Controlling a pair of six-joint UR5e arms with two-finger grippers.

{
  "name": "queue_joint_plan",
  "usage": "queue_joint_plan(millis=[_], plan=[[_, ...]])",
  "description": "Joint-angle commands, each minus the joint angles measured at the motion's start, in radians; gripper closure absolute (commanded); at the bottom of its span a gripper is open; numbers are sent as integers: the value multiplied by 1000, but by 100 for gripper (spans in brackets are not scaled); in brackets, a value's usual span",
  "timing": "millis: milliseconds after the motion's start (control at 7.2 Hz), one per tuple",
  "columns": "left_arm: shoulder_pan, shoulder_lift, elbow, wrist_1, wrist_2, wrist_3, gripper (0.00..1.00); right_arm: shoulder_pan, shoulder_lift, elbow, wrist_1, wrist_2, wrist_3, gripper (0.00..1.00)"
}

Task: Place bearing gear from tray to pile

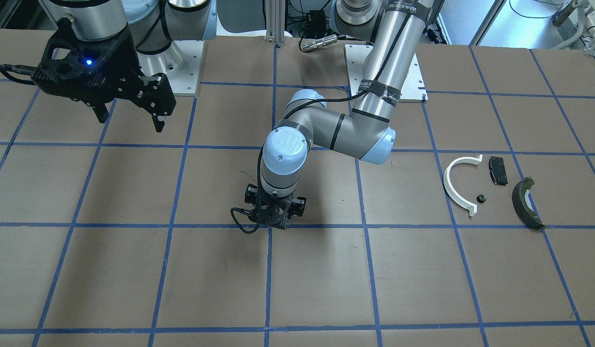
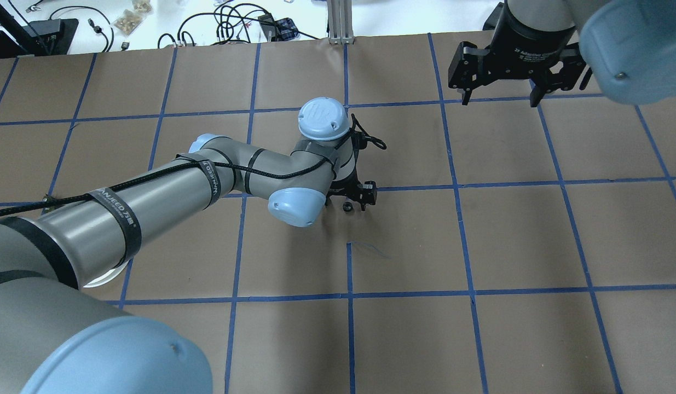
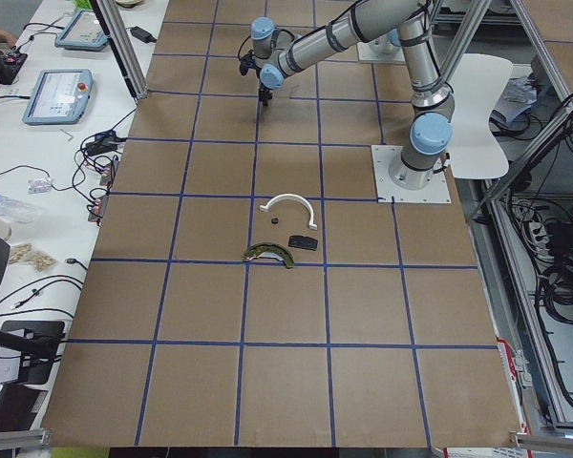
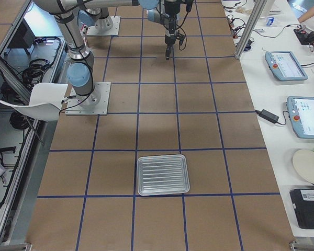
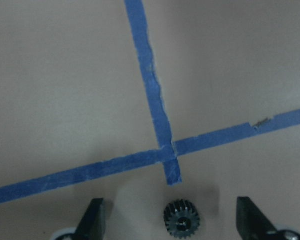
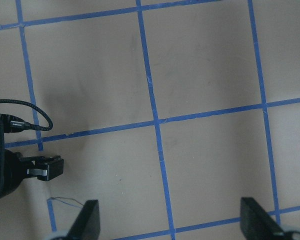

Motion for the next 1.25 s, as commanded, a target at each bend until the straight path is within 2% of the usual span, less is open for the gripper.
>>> queue_joint_plan(millis=[0,139,556,1111], plan=[[-1,-2,-1,0,7,1,27,0,-1,2,-1,3,1,0],[-1,-2,-1,-1,9,-1,39,0,-1,3,-1,5,3,0],[-1,-2,2,-1,9,8,100,0,1,3,-1,10,0,0],[38,32,15,-42,15,34,100,0,-2,19,-1,11,0,0]])
